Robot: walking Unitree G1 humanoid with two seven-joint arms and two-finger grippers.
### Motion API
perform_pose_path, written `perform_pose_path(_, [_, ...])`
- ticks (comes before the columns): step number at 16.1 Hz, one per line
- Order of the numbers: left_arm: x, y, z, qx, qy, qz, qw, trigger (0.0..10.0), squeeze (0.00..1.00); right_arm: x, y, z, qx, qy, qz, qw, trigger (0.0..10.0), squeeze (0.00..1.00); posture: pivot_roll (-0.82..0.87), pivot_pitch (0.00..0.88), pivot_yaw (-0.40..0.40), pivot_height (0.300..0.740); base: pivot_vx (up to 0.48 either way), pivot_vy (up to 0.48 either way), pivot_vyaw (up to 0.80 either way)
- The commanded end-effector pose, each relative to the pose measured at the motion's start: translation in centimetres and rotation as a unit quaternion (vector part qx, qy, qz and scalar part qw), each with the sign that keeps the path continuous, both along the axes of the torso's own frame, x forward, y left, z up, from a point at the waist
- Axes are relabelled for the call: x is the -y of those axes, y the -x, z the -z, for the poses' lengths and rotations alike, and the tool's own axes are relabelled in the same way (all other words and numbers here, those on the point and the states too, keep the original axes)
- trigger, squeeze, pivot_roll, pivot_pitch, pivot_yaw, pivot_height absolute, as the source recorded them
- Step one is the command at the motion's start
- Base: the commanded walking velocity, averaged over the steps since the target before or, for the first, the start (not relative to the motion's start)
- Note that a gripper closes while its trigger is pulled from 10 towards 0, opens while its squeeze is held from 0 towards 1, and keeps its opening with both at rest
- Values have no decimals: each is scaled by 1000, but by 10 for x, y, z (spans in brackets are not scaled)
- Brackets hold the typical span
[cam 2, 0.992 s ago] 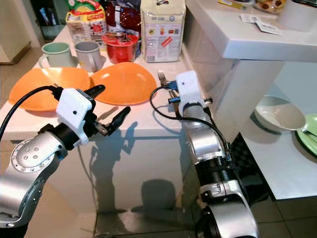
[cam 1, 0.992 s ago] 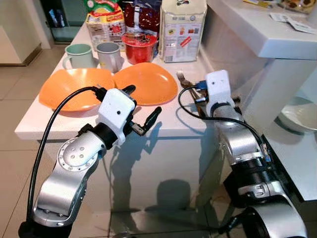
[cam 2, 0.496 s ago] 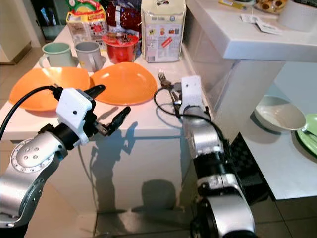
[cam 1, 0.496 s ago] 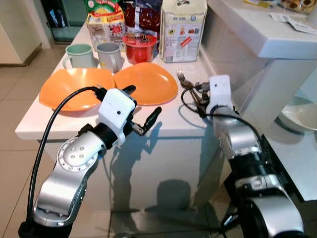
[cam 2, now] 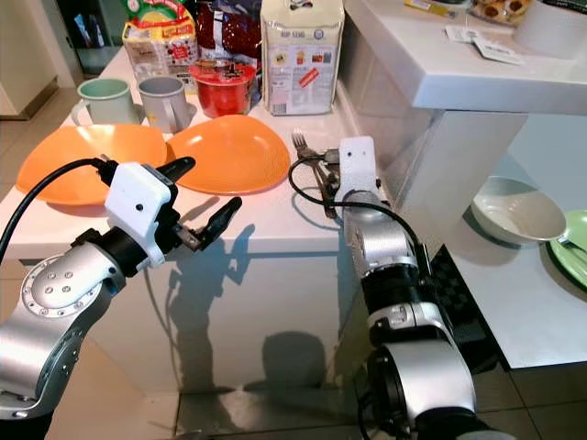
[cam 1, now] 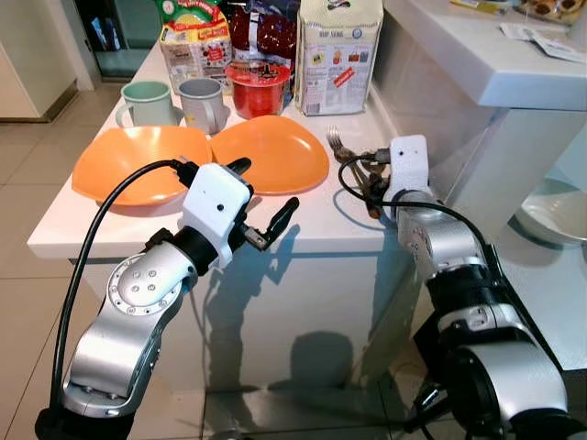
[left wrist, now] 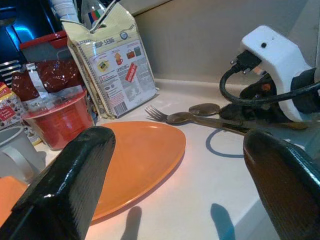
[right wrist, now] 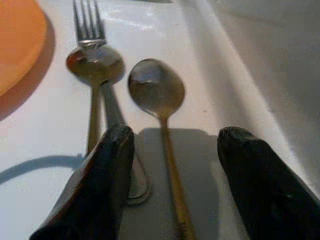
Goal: Setting the table
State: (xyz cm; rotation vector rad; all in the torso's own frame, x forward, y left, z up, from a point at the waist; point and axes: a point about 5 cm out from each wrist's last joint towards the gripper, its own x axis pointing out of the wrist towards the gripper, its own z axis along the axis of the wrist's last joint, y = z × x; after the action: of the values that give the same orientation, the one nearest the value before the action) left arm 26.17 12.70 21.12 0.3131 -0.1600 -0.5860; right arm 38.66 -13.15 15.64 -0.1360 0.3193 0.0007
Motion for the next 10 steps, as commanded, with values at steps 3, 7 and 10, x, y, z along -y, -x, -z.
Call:
perform_pose_path(3, [2,-1,-3,6,-1,5,1000,10000,0,-1,-2,1,-27,-16,-12,999,10000,0,56,0,-26,740,0,0,0])
perform_pose_path(7, [2,-1,-3,6,-2,6,1000,10000,0,-3,-1,7,-64,-37,-10,997,10000,0,56,0,-24,740,0,0,0])
perform_pose_path(10, [2,-2,-4,6,-2,6,1000,10000,0,-5,3,14,-107,-35,-18,994,10000,0,55,0,-23,740,0,0,0])
